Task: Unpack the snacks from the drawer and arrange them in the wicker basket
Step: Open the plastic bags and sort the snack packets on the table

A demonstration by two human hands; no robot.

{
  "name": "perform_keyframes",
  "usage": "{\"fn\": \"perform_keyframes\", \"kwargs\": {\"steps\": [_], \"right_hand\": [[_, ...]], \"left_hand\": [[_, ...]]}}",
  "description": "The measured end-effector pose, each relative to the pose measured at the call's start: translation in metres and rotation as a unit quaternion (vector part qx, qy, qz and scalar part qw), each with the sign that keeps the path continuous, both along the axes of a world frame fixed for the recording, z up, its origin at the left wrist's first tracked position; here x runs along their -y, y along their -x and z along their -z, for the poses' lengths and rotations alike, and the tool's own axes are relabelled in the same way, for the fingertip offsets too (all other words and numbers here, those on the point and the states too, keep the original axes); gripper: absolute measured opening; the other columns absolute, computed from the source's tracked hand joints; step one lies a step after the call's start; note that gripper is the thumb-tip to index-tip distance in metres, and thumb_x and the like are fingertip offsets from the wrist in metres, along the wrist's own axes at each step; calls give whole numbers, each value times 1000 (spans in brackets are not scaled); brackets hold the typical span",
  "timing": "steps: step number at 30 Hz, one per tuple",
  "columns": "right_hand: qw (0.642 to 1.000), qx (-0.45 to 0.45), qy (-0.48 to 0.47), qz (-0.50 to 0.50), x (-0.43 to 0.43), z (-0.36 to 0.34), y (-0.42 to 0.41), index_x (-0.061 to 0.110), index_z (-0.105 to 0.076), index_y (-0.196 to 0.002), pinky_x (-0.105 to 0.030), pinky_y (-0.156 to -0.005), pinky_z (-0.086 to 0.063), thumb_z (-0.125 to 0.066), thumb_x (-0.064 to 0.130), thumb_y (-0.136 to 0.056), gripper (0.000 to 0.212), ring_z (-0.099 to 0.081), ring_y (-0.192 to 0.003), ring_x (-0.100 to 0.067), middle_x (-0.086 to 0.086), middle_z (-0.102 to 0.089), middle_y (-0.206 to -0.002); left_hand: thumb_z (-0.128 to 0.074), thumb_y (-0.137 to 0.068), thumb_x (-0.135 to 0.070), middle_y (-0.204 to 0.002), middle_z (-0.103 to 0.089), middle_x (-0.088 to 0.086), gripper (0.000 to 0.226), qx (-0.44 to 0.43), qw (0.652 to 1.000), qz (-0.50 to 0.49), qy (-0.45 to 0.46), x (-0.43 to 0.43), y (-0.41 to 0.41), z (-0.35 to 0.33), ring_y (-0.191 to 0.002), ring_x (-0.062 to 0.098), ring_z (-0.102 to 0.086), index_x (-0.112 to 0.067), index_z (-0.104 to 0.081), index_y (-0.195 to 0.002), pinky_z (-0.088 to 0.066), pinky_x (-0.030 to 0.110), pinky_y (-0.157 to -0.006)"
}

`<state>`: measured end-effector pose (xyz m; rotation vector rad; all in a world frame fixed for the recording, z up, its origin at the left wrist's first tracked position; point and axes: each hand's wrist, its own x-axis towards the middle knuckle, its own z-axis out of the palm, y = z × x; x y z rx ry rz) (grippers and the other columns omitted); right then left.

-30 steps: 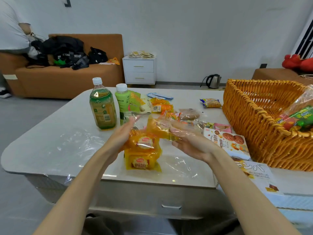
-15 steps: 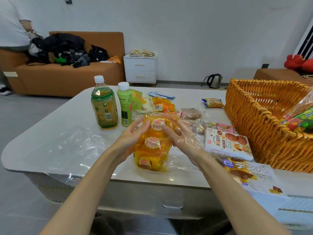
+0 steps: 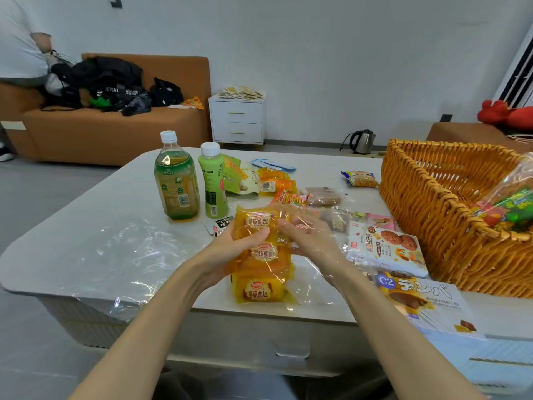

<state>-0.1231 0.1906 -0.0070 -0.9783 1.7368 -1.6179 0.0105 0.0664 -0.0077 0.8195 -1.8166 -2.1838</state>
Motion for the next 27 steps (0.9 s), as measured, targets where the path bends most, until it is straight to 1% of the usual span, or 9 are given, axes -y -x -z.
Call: {"fn": "perform_keyframes", "kwargs": {"steps": [2, 6, 10, 12, 16, 18, 22, 25, 27], "right_hand": [[999, 8, 34, 13, -2, -3, 1, 24, -66, -68, -35, -78, -59, -72, 27, -85, 18, -70, -78, -11, 3, -74, -82], [999, -29, 7, -28, 0, -3, -4, 22, -64, -66, -11, -60, -51, -64, 33, -90, 26, -65, -66, 2, 13, -70, -67], [996, -40, -39, -67, -3, 3, 0, 34, -64, -98, -13, -67, -53, -57, 39, -94, 9, -66, -83, -5, 16, -69, -90], [998, -31, -36, -41, -5, 5, 4, 25, -65, -112, -17, -70, -55, -63, 29, -93, 20, -67, -86, -11, 6, -68, -108], [991, -44, -118, 40, -10, 9, 18, 18, -69, -99, -22, -66, -51, -63, 17, -93, 9, -65, -74, -15, -5, -71, -99], [984, -67, -151, 70, -12, 12, 26, 17, -67, -108, -25, -65, -50, -53, 10, -96, 20, -64, -73, -17, -4, -70, -96], [973, -120, -138, 143, -10, 11, 25, 10, -59, -117, -36, -70, -52, -36, 16, -103, 28, -62, -77, -18, 2, -65, -85], [936, -261, -126, 198, -9, 9, 19, 11, -60, -115, -31, -65, -42, -39, 22, -102, 27, -59, -80, -17, 2, -63, -88], [928, -282, -95, 223, -11, 5, 15, 12, -60, -112, -29, -64, -38, -42, 24, -102, 24, -57, -81, -15, 2, -62, -89]], "left_hand": [[-76, -75, -38, -122, -67, 4, 63, -17, 999, 16, -29, 2, -2, -3, -110, 28, -65, -32, -49, -132, -52, 49, -92], [-74, -73, -33, -114, -70, 6, 57, -9, 1000, -10, -18, 13, -10, -4, -104, 28, -68, -26, -56, -126, -52, 50, -93], [-80, -65, -37, -109, -72, 5, 67, 44, 996, -80, 26, 17, -10, 0, -98, 26, -69, -24, -55, -126, -57, 44, -85], [-78, -67, -43, -108, -70, 4, 68, 85, 990, -101, 53, 20, -13, 0, -93, 23, -70, -23, -53, -126, -58, 37, -75], [-69, -81, -47, -115, -63, -1, 68, 138, 974, -138, 119, 24, -17, 3, -93, 19, -65, -20, -43, -136, -54, 30, -67], [-64, -85, -51, -134, -53, 2, 76, 181, 939, -167, 240, 24, -17, 9, -112, 24, -57, -19, -31, -145, -53, 37, -85], [-51, -92, -53, -150, -34, 11, 76, 235, 787, -190, 537, 18, -15, 17, -135, 31, -35, -22, -16, -152, -40, 47, -101], [-40, -94, -59, -147, -42, 2, 58, 183, 807, -109, 551, 4, -1, 12, -133, 24, -38, -28, -41, -143, -37, 45, -107], [-33, -95, -61, -144, -47, -4, 52, 187, 791, -64, 579, -4, 7, 10, -132, 20, -40, -34, -47, -138, -31, 46, -110]]}}
